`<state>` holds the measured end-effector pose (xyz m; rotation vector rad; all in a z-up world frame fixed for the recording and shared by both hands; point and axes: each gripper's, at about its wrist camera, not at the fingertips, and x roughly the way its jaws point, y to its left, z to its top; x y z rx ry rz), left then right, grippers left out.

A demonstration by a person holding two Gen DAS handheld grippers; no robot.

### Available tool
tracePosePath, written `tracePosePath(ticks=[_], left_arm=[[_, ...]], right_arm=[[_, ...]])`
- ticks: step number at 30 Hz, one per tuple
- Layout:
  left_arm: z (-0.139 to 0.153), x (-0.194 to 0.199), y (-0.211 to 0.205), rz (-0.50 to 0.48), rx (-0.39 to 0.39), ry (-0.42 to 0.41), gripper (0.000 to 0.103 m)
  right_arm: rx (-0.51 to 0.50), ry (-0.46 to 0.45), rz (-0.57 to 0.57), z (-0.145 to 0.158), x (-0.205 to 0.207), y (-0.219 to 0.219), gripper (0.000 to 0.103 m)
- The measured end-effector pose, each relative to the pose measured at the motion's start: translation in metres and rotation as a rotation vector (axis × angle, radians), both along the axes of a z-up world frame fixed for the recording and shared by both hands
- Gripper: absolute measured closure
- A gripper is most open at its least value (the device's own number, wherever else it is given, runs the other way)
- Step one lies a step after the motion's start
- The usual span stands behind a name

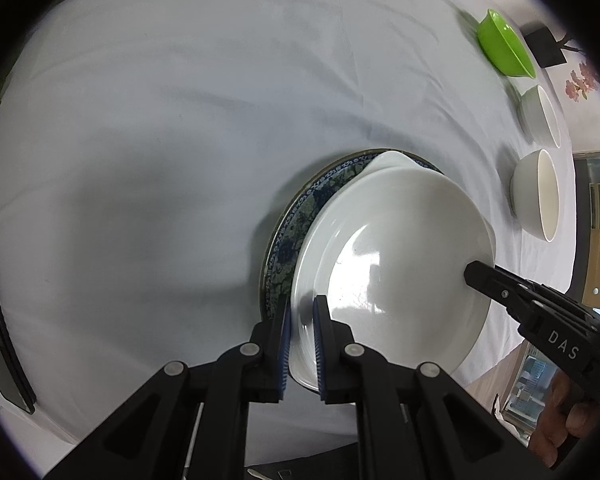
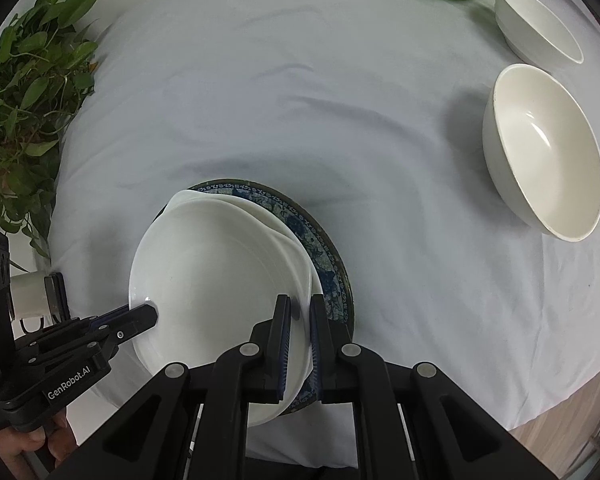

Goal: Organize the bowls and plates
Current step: 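Lower the white oval plate onto the patterned plate stack and open the right gripper, then raise the right gripper away from the stack toward the green bowl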

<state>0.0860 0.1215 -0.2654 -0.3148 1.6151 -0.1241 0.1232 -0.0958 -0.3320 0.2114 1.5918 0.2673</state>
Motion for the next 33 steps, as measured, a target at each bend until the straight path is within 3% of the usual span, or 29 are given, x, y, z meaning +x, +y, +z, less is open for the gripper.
tracePosePath(ticks=[5,7,8,9,10,12,14,17,19,22,26,28,30,33], left_arm=[[0.017,-0.005,0.004,-0.011,0.012,-0.058,0.093],[0.031,-0.008,0.004,-0.032,0.038,-0.103,0.093],[0.037,-0.01,0.005,-0.032,0.043,-0.12,0.09],[0.048,-0.013,0.008,-0.024,0.038,-0.159,0.081],[0.055,-0.015,0.01,-0.017,0.037,-0.188,0.073],[0.078,-0.02,0.017,0.009,0.07,-0.276,0.033],[0.104,-0.027,0.024,0.039,0.135,-0.398,0.018],[0.125,-0.03,0.034,0.041,0.18,-0.478,0.018],[0.127,-0.029,0.042,0.063,0.163,-0.48,0.018],[0.113,-0.024,0.054,0.095,0.099,-0.444,0.018],[0.09,-0.025,0.047,0.092,0.037,-0.361,0.019],[0.076,-0.028,0.038,0.083,0.008,-0.322,0.019],[0.067,-0.032,0.036,0.094,-0.026,-0.295,0.02],[0.045,-0.039,0.032,0.142,-0.11,-0.237,0.021]], right_arm=[[-0.011,0.005,0.031,0.001,0.004,0.009,0.09],[-0.016,0.003,0.032,0.005,0.005,0.007,0.078],[-0.021,-0.004,0.028,0.009,0.005,0.004,0.06],[-0.019,-0.01,0.018,0.015,0.006,0.0,0.041],[-0.015,-0.022,0.006,0.022,0.006,-0.005,0.035],[-0.019,-0.056,-0.008,0.04,0.006,-0.014,0.025],[-0.035,-0.097,-0.006,0.061,0.006,-0.019,0.017],[-0.074,-0.21,-0.004,0.1,0.007,-0.026,0.004],[-0.074,-0.26,0.006,0.118,0.008,-0.028,0.004],[-0.05,-0.244,0.023,0.118,0.012,-0.027,0.005],[-0.012,-0.163,0.099,0.086,0.015,-0.017,0.029],[0.031,-0.131,0.164,0.067,0.02,-0.003,0.035],[0.052,-0.131,0.242,0.053,0.023,0.011,0.047],[0.083,-0.128,0.312,0.039,0.029,0.025,0.056]])
